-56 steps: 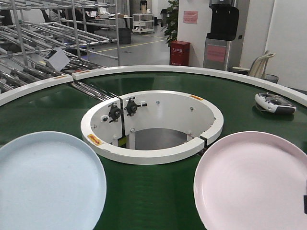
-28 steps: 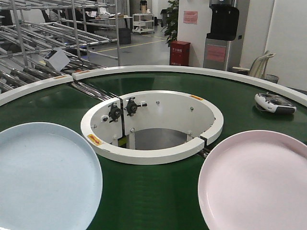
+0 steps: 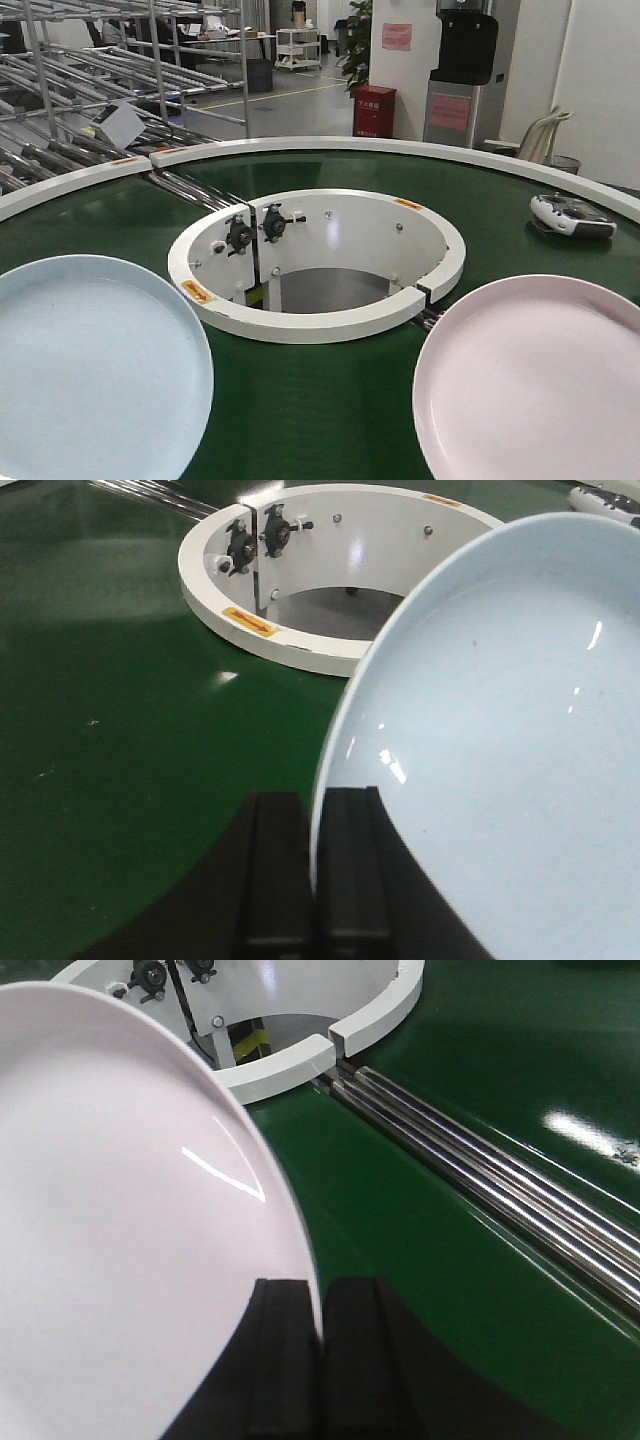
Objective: Grab plate from conveyor and place on tray
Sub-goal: 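Lift both plates up off the conveyor belt, then drive the base with both plates held to the steel cart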
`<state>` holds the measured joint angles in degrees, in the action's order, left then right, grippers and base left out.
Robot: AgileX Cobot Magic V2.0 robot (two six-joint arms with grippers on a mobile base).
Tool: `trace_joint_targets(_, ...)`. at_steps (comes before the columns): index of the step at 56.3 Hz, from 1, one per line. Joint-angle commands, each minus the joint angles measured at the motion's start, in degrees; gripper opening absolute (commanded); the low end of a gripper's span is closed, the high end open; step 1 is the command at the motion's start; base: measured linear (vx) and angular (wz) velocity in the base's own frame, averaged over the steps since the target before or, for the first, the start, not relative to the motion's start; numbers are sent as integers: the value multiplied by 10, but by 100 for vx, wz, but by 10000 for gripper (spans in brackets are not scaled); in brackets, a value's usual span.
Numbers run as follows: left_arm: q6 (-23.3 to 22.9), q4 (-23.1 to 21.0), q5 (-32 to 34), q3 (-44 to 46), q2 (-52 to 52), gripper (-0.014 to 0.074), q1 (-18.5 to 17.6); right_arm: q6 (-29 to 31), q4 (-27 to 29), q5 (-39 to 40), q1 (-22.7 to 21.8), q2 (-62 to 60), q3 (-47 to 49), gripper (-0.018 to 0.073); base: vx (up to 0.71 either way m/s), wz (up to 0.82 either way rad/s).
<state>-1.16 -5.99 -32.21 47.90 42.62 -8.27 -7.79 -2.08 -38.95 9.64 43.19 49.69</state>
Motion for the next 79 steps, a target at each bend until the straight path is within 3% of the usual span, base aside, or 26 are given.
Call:
trace_joint_targets(1,-4,-4,57,16,-2,-3,-3,-2,-6,48,-1,-3,17,-12,0,-1)
trace_joint_targets(29,-4,-4,57,16,-2,-3,-3,-2,-6,48,-1,-3,17,-12,-8,-21)
trace_joint_targets(79,-4,-4,57,16,-2,-3,-3,-2,-6,48,-1,-3,17,-12,-17,-64)
